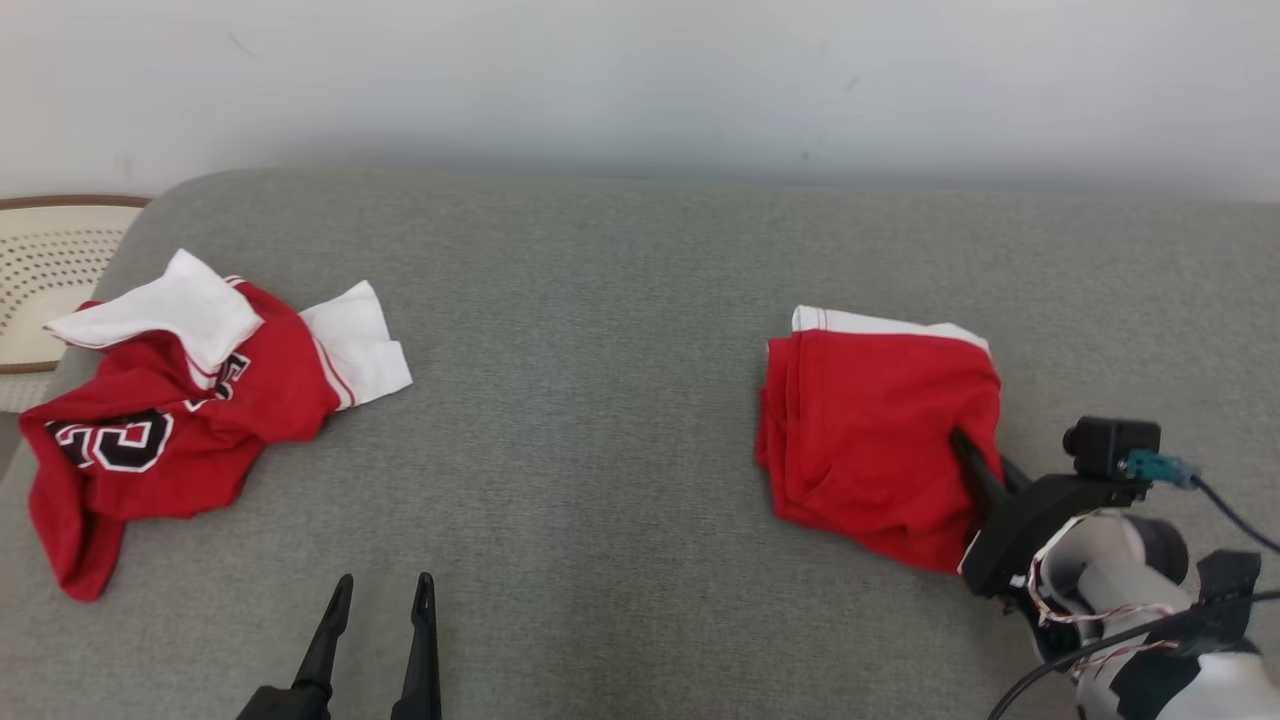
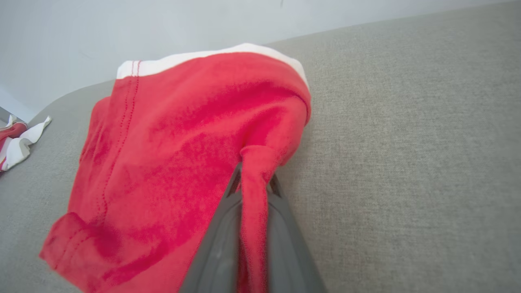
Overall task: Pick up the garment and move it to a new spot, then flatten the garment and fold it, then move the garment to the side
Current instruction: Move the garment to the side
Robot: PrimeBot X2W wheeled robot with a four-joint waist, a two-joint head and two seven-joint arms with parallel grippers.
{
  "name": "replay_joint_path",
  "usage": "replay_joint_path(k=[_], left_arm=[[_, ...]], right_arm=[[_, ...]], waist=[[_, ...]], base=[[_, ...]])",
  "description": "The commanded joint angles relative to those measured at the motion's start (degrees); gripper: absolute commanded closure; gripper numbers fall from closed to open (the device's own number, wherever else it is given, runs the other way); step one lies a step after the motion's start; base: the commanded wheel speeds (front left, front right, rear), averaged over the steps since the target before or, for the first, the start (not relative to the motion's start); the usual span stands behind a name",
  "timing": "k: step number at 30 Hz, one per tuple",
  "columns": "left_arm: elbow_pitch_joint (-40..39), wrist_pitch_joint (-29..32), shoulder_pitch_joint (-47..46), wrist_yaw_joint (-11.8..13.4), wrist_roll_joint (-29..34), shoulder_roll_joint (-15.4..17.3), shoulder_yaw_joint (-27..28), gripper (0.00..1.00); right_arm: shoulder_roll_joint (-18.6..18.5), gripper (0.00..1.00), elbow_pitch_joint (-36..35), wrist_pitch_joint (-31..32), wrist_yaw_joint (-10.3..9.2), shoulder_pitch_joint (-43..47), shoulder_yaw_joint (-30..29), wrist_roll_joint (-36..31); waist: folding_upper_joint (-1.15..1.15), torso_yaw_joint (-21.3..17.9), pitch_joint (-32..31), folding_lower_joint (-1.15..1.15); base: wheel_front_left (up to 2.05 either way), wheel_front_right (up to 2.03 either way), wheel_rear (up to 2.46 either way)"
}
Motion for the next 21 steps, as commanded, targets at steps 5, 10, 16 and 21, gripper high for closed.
replay_joint_path(k=[5,10,16,21], left_arm=[[-0.48,-0.20,-1.19,-0.23,0.90,0.04,0.37,0.00],[-1.36,-0.19,-2.52,-0.49,2.14,0.16,1.04,0.00],[-3.03,-0.19,-4.22,-0.97,3.30,0.82,1.79,0.00],[-4.59,-0.20,-5.04,-0.90,4.33,1.43,2.32,0.00]], right_arm=[[-3.58,1.00,0.24,1.10,0.01,-4.35,3.30,-1.72],[-6.80,1.00,0.32,2.30,0.01,-9.17,6.39,-3.11],[-10.92,1.00,1.31,3.56,0.01,-14.99,9.62,-4.28],[-13.97,1.00,2.03,4.27,0.01,-18.98,12.26,-4.49]], waist=[[0.00,-3.19,1.92,0.00],[0.00,-5.30,4.28,0.00],[0.00,-6.71,7.55,0.00],[0.00,-7.30,10.04,0.00]], base=[[0.00,0.00,0.00],[0.00,0.00,0.00],[0.00,0.00,0.00],[0.00,0.00,0.00]])
